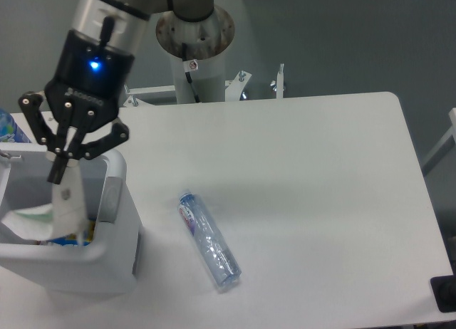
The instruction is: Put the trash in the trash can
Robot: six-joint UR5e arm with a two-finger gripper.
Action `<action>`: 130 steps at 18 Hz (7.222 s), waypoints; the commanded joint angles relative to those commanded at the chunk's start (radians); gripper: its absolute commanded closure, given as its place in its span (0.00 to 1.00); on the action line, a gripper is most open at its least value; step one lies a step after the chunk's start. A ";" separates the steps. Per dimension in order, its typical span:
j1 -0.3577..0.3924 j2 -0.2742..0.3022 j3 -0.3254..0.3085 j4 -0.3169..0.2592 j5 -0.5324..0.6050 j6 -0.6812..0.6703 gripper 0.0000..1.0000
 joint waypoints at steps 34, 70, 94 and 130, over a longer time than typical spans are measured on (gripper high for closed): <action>0.259 -0.282 0.022 0.023 0.165 0.044 0.00; 0.106 -0.597 0.247 -0.411 0.612 0.072 0.00; 0.067 -0.643 0.218 -0.307 0.701 0.057 0.00; 0.261 -0.259 0.336 -0.051 0.135 0.057 0.67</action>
